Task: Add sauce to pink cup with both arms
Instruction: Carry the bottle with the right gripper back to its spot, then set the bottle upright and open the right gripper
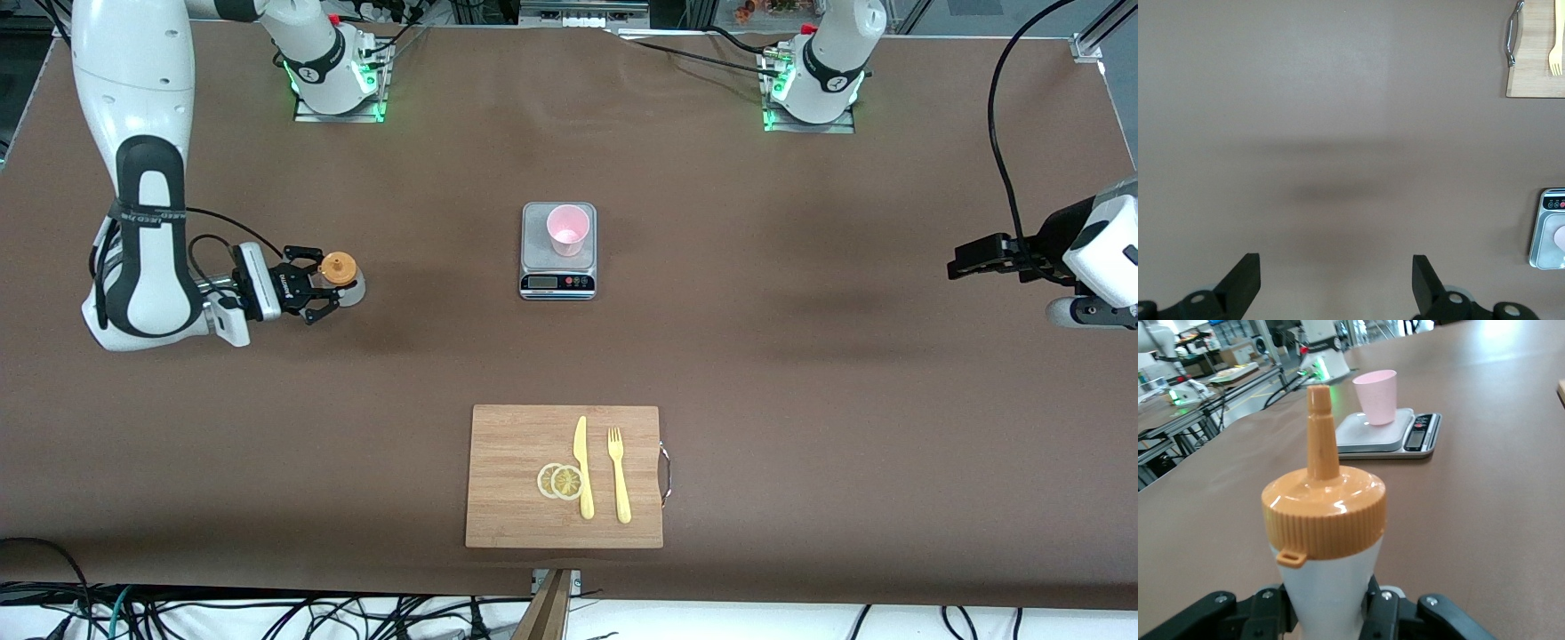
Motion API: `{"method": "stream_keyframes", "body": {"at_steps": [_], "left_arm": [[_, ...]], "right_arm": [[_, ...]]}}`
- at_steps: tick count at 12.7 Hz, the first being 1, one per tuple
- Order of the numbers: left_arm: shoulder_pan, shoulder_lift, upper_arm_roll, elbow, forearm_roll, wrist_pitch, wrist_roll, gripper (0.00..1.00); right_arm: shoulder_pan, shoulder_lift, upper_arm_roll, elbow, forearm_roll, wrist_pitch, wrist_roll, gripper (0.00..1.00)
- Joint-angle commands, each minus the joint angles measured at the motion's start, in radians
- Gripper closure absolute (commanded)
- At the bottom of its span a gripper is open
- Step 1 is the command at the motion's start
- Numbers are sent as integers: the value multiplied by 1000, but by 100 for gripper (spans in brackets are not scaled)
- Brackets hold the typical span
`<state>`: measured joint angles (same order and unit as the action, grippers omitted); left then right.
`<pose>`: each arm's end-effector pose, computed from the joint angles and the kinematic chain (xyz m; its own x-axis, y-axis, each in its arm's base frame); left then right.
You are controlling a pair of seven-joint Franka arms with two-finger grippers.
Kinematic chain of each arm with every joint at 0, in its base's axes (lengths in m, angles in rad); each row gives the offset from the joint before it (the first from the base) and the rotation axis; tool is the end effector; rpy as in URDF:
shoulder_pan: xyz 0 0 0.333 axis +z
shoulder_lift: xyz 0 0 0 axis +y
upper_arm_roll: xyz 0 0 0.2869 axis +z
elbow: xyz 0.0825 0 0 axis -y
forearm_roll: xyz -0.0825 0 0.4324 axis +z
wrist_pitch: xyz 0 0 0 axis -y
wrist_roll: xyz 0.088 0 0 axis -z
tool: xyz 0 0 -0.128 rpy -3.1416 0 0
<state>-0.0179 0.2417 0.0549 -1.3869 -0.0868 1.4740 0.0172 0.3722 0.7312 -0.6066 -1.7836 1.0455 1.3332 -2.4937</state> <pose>0.6525 0.0090 0.5097 0.9883 0.0115 -0.1521 0.0233 -0.9968 0.0761 0.5686 -0.0108 0.1212 0.0026 0.5086 0.8610 0.8965 0.3802 -0.2273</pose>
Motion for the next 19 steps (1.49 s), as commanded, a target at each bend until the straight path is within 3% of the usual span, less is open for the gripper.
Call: {"method": "stream_keyframes", "body": {"at_steps": [1, 2, 3, 4, 5, 8, 13, 19], "left_arm": [[-2, 8, 6, 22, -10, -6, 23, 0], [-2, 8, 6, 22, -10, -6, 23, 0], [-2, 8, 6, 22, -10, -6, 23, 0], [-1, 8, 6, 22, -10, -6, 23, 0], [-2, 8, 6, 22, -10, -6, 23, 0], [-1, 8, 6, 22, -8, -6, 24, 0], [-1, 8, 6, 22, -10, -6, 24, 0], [-1, 10, 6, 22, -10, -6, 24, 0]], "right_arm": [[-96, 85, 66, 87, 22, -86, -89, 86], [-142, 103, 109, 99, 21, -88, -111, 84], [-177, 112, 149, 107, 19, -89, -116, 69], [-188, 112, 159, 107, 15, -91, -106, 22], [-187, 106, 159, 108, 10, -91, -105, 3], [-190, 93, 142, 118, -34, -132, -82, 2], [-188, 93, 25, 179, -128, -158, -22, 2], [-170, 63, -50, 314, -154, -212, 465, 2]]}}
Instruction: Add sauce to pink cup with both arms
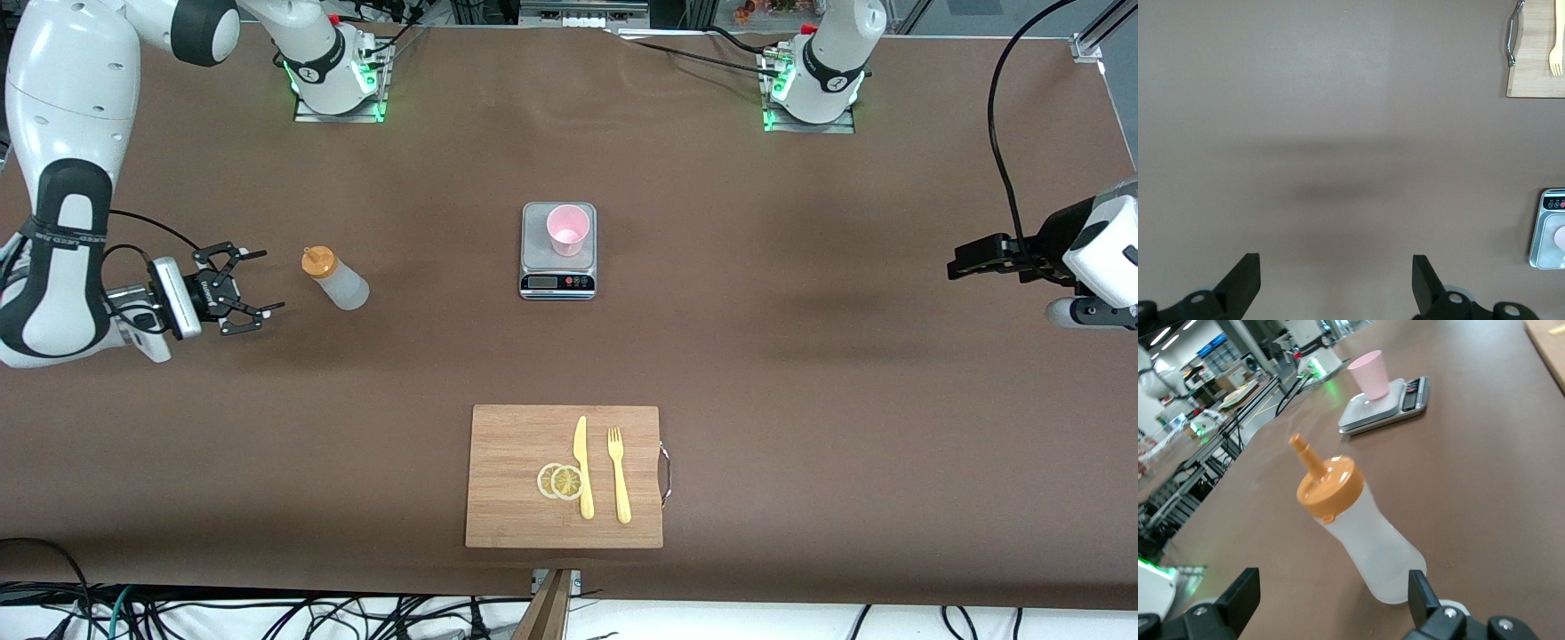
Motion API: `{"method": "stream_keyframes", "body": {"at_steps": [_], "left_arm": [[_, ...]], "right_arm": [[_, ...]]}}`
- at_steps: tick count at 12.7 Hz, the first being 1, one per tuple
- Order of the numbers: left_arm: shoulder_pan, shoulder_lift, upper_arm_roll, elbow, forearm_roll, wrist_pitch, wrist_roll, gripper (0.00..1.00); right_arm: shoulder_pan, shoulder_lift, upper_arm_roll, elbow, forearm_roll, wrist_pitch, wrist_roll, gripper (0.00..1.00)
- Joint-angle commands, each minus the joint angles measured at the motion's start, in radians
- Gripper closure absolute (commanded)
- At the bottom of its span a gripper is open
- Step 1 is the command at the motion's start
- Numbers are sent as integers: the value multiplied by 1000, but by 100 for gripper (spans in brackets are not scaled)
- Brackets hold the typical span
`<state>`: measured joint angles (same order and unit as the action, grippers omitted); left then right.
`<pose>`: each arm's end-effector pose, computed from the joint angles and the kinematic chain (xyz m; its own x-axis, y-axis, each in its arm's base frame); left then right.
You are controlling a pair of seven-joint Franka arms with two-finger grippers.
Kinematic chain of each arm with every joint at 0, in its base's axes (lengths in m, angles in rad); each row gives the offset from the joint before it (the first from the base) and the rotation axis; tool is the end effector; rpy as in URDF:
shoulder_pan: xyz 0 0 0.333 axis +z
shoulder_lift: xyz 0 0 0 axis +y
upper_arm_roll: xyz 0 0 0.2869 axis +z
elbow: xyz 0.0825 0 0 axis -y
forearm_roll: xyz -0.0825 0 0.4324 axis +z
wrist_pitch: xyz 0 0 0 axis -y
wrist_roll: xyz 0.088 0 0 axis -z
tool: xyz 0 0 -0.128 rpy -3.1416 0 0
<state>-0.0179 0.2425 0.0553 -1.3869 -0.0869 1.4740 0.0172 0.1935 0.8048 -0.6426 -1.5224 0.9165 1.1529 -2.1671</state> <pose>0.6527 0.0092 0.5092 0.9882 0.0119 -0.1529 0.0237 -0.9968 0.0761 0.6006 -0.1153 0.1743 0.2624 0.6513 0.7120 0.8413 0.2069 -0.4993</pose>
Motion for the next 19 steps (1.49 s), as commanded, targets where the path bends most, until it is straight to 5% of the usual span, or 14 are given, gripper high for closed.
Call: {"method": "stream_keyframes", "body": {"at_steps": [1, 8, 11, 16, 19], "left_arm": [[-1, 8, 6, 22, -10, -6, 24, 0], [-2, 9, 6, 22, -8, -6, 23, 0], [-2, 9, 6, 22, -10, -6, 23, 0], [-2, 8, 6, 22, -8, -6, 23, 0], [-2, 9, 6, 22, -10, -4, 23, 0]], "right_arm": [[9, -19, -17, 80, -28, -47, 221, 2], [50, -142, -22, 179, -172, -74, 769, 2], [87, -280, 13, 182, -362, 13, 1029, 2], [-41, -547, 360, 69, -745, 165, 1473, 1], [-127, -711, 516, -98, -908, 295, 1752, 1]]}}
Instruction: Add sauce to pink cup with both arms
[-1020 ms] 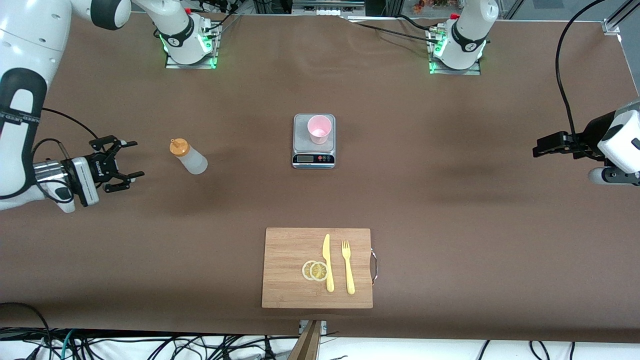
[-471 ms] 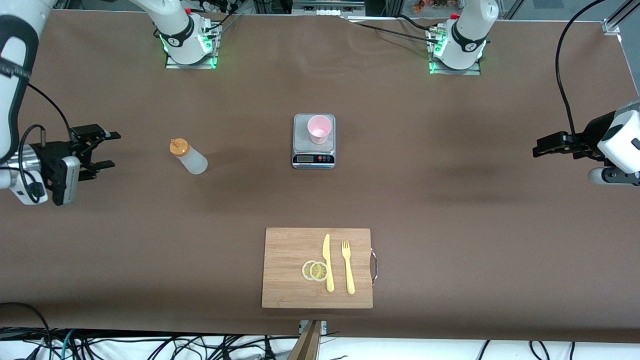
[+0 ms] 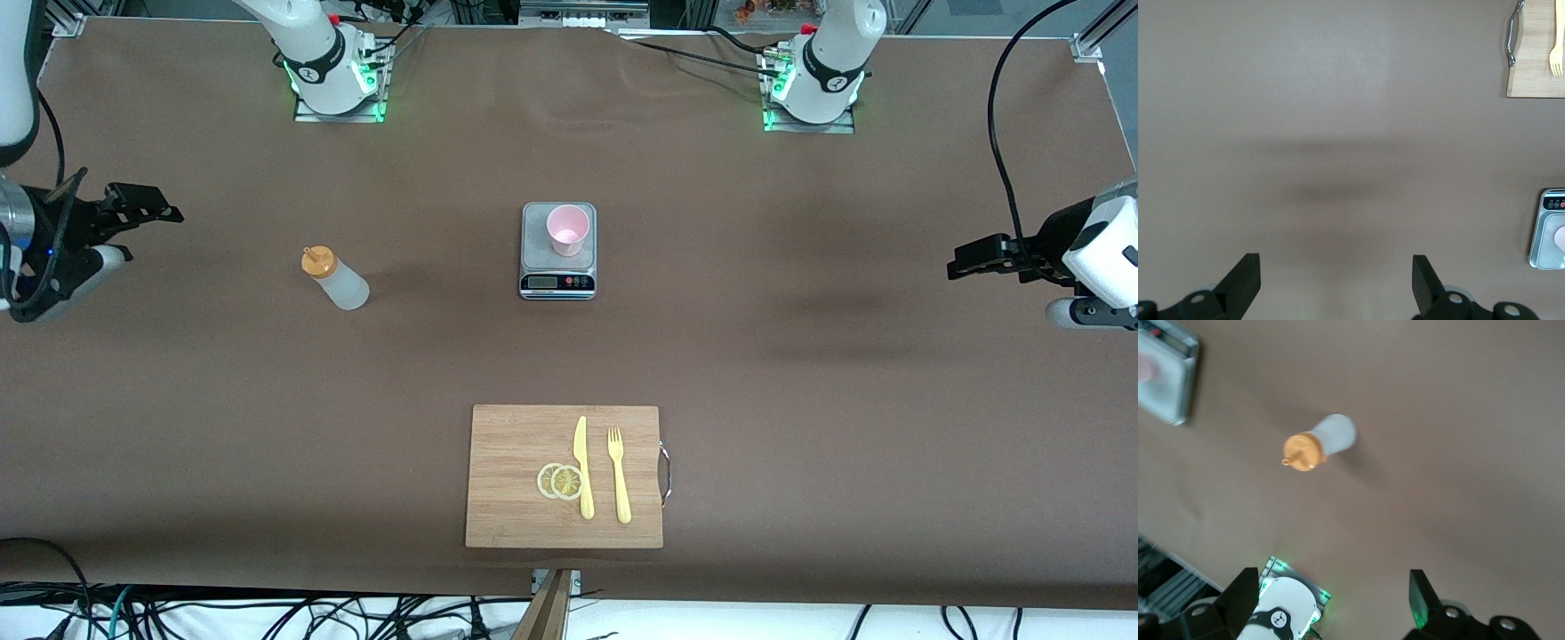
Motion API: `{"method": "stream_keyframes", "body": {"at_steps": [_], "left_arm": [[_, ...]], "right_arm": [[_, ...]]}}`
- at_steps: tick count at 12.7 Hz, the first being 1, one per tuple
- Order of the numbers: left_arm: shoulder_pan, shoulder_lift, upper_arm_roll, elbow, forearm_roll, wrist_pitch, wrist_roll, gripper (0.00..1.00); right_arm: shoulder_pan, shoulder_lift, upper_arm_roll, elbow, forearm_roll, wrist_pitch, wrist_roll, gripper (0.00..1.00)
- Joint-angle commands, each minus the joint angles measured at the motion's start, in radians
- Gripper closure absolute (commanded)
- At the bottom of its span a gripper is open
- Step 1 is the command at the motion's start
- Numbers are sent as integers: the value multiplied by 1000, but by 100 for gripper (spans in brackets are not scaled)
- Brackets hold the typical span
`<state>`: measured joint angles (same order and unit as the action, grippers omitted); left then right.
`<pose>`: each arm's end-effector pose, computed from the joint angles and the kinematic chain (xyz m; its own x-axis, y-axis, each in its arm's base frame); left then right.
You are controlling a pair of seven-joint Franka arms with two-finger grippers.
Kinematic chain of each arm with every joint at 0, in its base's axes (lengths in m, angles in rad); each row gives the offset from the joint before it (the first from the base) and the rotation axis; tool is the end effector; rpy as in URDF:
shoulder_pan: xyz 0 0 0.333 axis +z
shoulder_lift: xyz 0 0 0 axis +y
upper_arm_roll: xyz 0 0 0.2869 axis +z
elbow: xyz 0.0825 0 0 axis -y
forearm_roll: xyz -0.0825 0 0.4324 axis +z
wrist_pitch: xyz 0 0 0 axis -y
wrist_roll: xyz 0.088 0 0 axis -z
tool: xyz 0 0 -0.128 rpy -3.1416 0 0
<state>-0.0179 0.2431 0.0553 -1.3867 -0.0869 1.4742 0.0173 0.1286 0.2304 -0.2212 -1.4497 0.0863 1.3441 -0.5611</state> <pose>0.6528 0.0092 0.5089 0.9881 0.0118 -0.1531 0.0237 -0.9968 0.0760 0.6242 -0.0344 0.4816 0.8490 0.4624 -0.2556 0.4206 -0.8843 -0.2028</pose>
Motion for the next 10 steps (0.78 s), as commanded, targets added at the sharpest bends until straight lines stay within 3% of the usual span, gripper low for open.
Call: {"method": "stream_keyframes", "body": {"at_steps": [1, 3, 10], "left_arm": [[-2, 8, 6, 22, -10, -5, 23, 0], [-2, 7, 6, 22, -10, -6, 23, 0], [-4, 8, 6, 22, -10, -5, 23, 0]], "right_arm": [[-78, -201, 129, -246, -89, 156, 233, 1], [-86, -267, 143, -329, -97, 219, 408, 1], [-89, -260, 169, -319, -83, 259, 640, 1]]}}
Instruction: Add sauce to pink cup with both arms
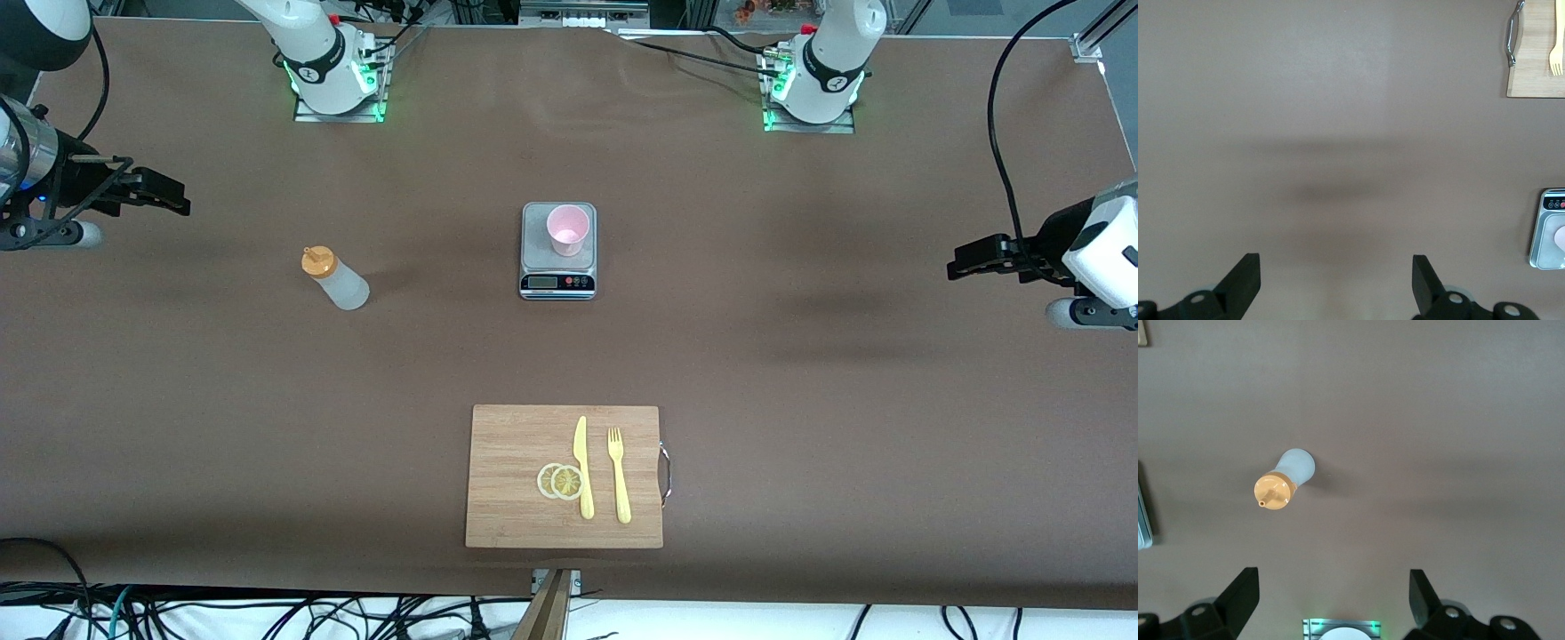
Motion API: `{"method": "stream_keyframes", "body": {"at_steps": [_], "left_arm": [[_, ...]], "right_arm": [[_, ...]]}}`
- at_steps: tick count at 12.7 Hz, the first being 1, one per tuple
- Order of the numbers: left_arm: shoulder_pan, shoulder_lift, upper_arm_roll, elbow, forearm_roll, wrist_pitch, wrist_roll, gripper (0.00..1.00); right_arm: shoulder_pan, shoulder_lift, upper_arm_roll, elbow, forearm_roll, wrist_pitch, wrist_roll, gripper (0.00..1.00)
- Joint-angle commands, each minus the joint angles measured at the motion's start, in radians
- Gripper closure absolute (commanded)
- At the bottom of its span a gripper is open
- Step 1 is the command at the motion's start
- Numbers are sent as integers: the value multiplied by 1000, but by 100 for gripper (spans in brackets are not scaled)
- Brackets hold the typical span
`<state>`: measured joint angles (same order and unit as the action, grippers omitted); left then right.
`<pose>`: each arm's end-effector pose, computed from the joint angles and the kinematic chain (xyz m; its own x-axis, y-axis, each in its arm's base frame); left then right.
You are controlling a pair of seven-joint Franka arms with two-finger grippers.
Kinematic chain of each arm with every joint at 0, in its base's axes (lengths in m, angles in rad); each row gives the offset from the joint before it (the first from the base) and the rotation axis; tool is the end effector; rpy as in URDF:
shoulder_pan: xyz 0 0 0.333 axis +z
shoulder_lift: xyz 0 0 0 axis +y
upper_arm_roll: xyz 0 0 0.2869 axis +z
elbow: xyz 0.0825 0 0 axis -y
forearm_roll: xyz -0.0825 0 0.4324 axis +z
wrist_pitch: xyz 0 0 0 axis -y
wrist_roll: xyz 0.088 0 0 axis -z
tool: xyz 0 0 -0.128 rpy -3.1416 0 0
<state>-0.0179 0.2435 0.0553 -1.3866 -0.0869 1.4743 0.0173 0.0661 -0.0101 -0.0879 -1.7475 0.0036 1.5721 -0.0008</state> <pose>0.6529 0.0092 0.5087 0.9881 0.0118 -0.1533 0.0237 -0.9968 0.0760 0.5853 -0.0124 0.4896 0.9861 -0.0206 -0.1646 -0.0216 -0.9998 -0.0046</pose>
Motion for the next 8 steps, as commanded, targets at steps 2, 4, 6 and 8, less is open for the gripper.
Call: {"method": "stream_keyframes", "body": {"at_steps": [2, 4, 6, 8], "left_arm": [[-2, 8, 6, 21, -10, -5, 24, 0], [-2, 8, 6, 21, -10, -5, 23, 0], [-2, 8, 6, 21, -8, -5, 24, 0], [-2, 8, 6, 21, -8, -5, 24, 0]], "right_arm": [[-29, -27, 37, 3, -5, 60, 91, 1], [-32, -21, 36, 35, 1, 60, 81, 1], [-34, -7, 36, 62, 6, 54, 82, 1], [-35, 10, 36, 86, 6, 48, 82, 1]]}}
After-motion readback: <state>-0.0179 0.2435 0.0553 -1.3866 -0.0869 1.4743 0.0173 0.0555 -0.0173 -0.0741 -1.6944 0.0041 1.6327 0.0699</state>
